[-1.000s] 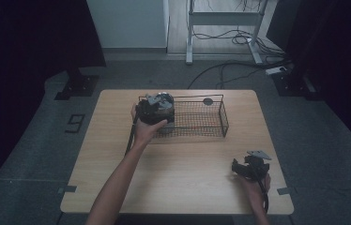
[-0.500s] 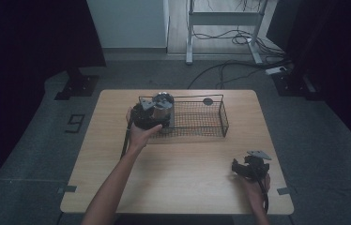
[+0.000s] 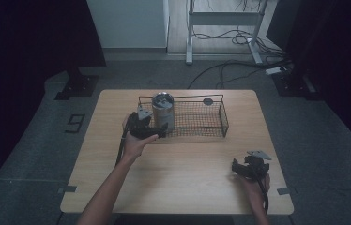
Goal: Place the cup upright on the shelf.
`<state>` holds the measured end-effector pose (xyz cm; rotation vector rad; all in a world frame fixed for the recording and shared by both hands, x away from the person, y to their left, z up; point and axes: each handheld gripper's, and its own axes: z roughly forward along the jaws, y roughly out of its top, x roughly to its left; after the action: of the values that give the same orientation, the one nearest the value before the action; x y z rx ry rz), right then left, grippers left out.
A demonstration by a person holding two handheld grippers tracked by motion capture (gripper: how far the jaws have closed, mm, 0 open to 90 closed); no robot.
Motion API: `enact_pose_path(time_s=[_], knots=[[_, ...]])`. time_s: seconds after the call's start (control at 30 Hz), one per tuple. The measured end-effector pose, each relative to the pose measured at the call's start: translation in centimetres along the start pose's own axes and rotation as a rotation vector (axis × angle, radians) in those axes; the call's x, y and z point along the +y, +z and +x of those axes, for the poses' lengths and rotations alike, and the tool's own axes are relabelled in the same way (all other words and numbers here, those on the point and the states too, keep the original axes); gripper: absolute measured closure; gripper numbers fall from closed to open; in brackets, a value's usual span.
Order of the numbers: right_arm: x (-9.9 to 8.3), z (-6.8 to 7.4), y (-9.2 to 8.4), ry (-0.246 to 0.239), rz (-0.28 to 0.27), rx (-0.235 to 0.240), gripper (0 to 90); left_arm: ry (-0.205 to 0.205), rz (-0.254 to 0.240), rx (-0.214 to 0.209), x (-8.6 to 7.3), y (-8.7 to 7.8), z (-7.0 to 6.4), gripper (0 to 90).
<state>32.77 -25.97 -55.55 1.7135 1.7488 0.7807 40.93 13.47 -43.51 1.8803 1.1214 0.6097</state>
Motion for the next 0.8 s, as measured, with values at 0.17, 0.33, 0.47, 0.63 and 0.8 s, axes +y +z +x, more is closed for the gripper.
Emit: enact_pose_path(time_s=[0.17,0.33,0.47,0.63,0.8], knots=[[0.0,0.0,0.0,-0.001,0.001,0.0,12.6,0.011,-0.008,-0.012,-0.8,-1.1,-0.1,1.6],[0.0,0.0,0.0,0.0,0.003,0.0,12.6,0.015,-0.003,-0.029,-1.6,-2.0,0.0,1.8],[0.0,0.0,0.0,0.002,0.003,0.0,12.6,0.008,-0.001,-0.039,-2.5,-2.7,0.1,1.9],[0.0,0.0,0.0,0.002,0.003,0.0,12.7,0.002,0.007,-0.042,-3.8,-3.5,0.1,1.9],[0.0,0.0,0.0,0.004,0.004,-0.001,12.8,0.008,0.011,-0.057,-5.2,-4.6,-0.1,2.0]])
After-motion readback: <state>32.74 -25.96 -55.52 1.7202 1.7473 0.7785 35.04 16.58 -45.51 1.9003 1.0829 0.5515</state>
